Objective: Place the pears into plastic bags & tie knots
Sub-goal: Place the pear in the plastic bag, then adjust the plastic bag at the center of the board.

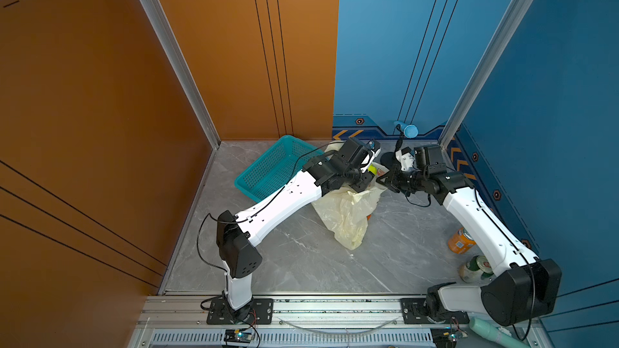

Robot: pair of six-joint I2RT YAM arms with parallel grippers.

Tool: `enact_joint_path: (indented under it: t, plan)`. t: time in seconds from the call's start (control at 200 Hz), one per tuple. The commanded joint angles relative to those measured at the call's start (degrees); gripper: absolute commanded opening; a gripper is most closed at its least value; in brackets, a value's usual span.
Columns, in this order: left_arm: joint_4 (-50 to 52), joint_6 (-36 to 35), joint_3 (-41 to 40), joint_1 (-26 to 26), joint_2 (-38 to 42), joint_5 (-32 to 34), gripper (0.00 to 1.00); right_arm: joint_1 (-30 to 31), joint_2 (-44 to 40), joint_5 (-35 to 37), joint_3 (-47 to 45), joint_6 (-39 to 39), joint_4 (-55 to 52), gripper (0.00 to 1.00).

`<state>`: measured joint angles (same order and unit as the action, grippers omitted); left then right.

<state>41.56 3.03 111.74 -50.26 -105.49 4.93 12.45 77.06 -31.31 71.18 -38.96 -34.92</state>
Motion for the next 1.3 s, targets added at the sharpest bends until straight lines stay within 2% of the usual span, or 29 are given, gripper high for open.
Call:
enact_joint_path:
  t: [0.0, 0.085, 0.33, 0.496, 0.666, 0.771, 0.856, 0.911, 0.996, 1.056, 1.297]
  plan:
    - [0.1, 0.6, 0.5, 0.8, 5.4, -0.3, 0.66, 0.3, 0.6, 0.3, 1.0, -0.2, 0.2, 0.00]
    - [0.0, 1.0, 1.3, 0.9, 7.1, -1.2, 0.71, 0.2, 0.6, 0.5, 1.2, -0.1, 0.1, 0.00]
    - [0.1, 1.3, 3.0, 2.0, 11.2, 0.1, 0.76, 0.1, 0.9, 0.6, 2.0, 0.2, -0.5, 0.00]
    - [0.1, 3.4, 0.7, 7.4, 12.9, 1.8, 0.78, 0.2, 0.8, 0.7, 2.1, 0.5, -0.8, 0.00]
    - [-0.2, 6.7, -1.4, 13.6, 12.9, -6.3, 0.78, 0.1, 0.6, 0.9, 2.2, 0.6, -1.0, 0.00]
    - [-1.2, 6.9, -3.5, 16.4, 13.3, -18.1, 0.72, 0.1, 0.5, 0.9, 2.2, 0.6, -1.1, 0.00]
    - [-3.4, 8.0, -7.3, 18.8, 15.1, -24.8, 0.69, 0.0, 0.4, 0.9, 2.1, 0.6, -1.1, 0.00]
    - [-7.3, 9.9, -11.2, 20.9, 17.3, -29.0, 0.66, 0.1, 0.3, 0.9, 2.0, 0.6, -1.1, 0.00]
    - [-16.6, 16.0, -18.0, 25.2, 20.5, -40.3, 0.62, 0.1, 0.3, 0.8, 1.9, 0.6, -1.0, 0.00]
    - [-22.2, 19.9, -21.6, 27.5, 21.9, -46.0, 0.59, 0.0, 0.4, 0.7, 2.0, 0.7, -1.1, 0.00]
    - [-20.4, 18.2, -24.9, 28.3, 24.0, -51.1, 0.56, 0.0, 0.0, 0.9, 2.4, 0.7, -1.5, 0.00]
